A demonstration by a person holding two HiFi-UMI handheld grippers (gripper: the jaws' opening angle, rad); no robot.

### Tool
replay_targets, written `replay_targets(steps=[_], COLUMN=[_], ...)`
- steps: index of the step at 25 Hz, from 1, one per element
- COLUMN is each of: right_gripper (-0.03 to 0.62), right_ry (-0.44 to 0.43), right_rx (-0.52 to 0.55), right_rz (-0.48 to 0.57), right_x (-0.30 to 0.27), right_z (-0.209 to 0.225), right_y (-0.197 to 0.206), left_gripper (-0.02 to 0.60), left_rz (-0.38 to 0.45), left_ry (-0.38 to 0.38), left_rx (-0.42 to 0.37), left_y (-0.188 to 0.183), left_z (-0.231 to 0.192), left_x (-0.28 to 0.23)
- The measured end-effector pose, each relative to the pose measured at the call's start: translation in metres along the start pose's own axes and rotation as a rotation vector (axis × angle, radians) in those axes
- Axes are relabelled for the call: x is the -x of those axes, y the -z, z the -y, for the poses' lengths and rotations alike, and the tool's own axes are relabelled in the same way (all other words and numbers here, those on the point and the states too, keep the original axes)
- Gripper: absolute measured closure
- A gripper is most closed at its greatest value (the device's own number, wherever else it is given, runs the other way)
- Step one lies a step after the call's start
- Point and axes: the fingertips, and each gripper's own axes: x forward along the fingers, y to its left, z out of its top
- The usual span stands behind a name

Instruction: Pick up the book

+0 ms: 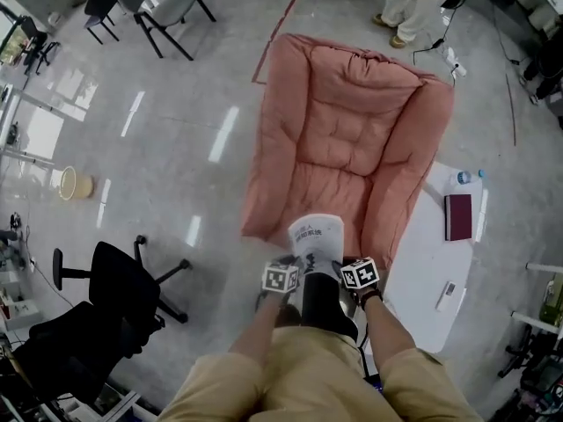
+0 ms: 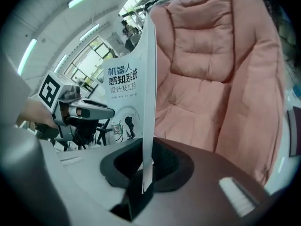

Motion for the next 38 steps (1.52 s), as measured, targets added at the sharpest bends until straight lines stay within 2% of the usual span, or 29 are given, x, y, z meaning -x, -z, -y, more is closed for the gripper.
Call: replay_targets(steps=[4,10,14,18,25,30,38], right_gripper=[0.54,0.54,0.542,0.542,0.542,0.542,0.54], right_ry=[0.043,0.142,0.205,0.255,0.364,0.397,0.485], right_rx=[-0.041,0.005,0.026,0.094,0.27,0.318,0.37], right_rz=[0.164,0.414,0.584,0.731,0.915,1.062,1.197], right_x=[0.033,0.105,0.154,0.209,0.308,0.371,0.448], right_z=[-0.009,-0.034,-0.052,-0.083,-0.138,-0.185,-0.235], right_y=[-0.014,-0.052,-0.085,-0.118,-0.171,-0.192,-0.189], left_gripper=[0.541,0.543,0.543,0.543,0.543,0.54,0.54], left_rz=[0.083,0.21,0.337,0.464,0.694,0.829,0.961], left_ry=[0.019,0.048,0.054,0.046,0.069,0.068,0.12], left_rx=[-0.109,-0.247,-0.349,-0.421,-0.504,-0.588,-0.654], left_y=[-0.033,-0.092,-0.139,-0.18,-0.236,-0.267,-0.273], left_z=[0.022,0.065,0.095,0.122,0.171,0.205,0.258], left_x=[0.024,0.075,0.116,0.171,0.265,0.335,0.41])
